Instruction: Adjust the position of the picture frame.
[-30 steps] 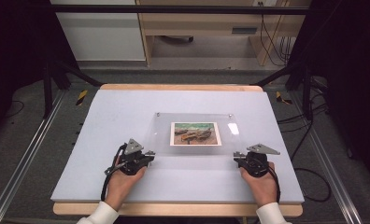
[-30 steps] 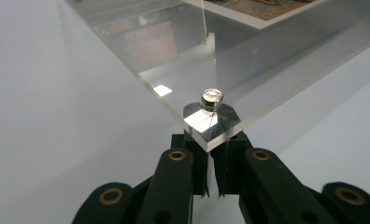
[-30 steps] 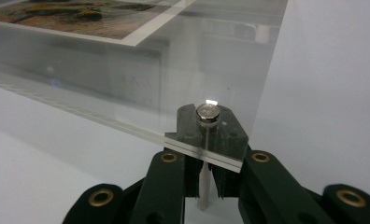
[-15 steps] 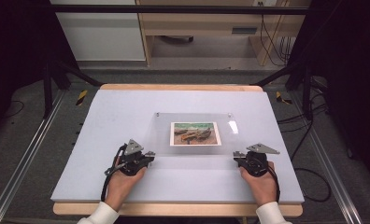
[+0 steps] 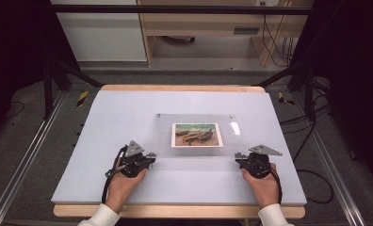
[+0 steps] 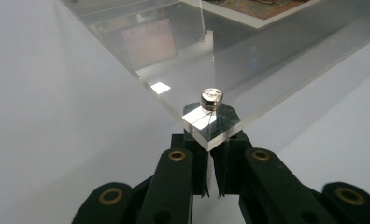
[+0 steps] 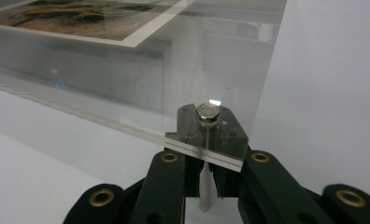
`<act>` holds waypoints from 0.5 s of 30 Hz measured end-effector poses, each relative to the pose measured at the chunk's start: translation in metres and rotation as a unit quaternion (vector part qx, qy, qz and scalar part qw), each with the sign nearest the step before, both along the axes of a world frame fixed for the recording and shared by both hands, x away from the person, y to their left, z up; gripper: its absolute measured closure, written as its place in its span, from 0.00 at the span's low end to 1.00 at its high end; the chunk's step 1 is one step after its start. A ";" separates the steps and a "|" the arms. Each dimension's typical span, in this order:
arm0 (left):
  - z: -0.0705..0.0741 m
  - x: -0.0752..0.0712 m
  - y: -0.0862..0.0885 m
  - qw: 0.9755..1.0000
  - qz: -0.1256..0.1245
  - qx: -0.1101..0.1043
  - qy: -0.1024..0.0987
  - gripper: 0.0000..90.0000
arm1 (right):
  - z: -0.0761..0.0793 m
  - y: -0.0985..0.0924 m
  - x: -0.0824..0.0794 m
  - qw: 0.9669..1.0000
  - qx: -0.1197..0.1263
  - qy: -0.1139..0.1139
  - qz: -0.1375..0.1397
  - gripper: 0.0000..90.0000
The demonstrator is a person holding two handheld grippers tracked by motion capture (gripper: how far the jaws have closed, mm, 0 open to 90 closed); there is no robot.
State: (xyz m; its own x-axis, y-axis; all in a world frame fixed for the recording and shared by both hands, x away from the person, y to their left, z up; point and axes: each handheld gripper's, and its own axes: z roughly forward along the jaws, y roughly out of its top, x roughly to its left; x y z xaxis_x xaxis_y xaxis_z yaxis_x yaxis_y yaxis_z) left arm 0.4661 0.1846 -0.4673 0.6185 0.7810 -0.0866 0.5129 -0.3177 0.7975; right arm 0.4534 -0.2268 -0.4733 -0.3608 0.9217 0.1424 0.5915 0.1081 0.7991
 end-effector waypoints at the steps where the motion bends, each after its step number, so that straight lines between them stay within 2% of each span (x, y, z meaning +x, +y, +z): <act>1: 0.000 0.000 0.000 1.000 0.000 0.000 0.000 0.93 | 0.000 0.000 0.000 1.000 0.000 0.000 0.000 0.92; 15: 0.000 0.001 0.005 1.000 0.006 -0.001 0.000 0.93 | -0.001 0.005 0.002 1.000 0.002 0.002 0.006 0.93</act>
